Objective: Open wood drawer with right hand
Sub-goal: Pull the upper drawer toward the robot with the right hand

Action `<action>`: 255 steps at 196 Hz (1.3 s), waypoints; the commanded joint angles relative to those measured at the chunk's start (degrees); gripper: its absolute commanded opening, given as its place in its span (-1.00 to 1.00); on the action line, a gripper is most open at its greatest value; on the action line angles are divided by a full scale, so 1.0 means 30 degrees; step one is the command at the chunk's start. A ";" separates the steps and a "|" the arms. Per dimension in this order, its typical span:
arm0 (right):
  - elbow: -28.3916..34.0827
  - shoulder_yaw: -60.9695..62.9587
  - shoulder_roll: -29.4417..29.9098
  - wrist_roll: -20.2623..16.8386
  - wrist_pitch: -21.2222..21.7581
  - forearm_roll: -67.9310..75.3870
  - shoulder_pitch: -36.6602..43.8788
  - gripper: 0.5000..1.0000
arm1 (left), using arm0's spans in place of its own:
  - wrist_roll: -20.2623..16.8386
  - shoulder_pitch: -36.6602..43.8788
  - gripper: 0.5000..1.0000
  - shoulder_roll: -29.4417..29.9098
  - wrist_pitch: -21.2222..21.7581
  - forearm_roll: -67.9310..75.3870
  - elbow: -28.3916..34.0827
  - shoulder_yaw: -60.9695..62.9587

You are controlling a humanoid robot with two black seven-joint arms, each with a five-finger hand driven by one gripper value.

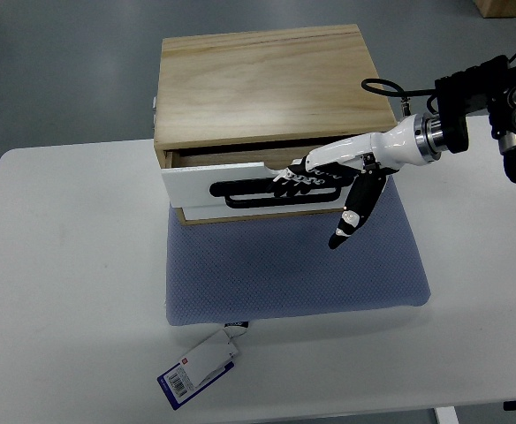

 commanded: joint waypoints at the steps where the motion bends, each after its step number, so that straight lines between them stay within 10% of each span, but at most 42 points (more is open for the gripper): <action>1: 0.0130 0.0002 -0.0086 -0.0028 0.0002 0.0059 -0.0001 0.81 | 0.0029 -0.0021 1.00 0.0000 -0.0002 0.0000 -0.0005 -0.0004; 255: 0.1331 -0.0057 -0.1024 0.0002 0.0002 0.1553 -0.0675 0.82 | 0.0000 0.0009 1.00 0.0000 -0.0002 0.0000 -0.0005 -0.0004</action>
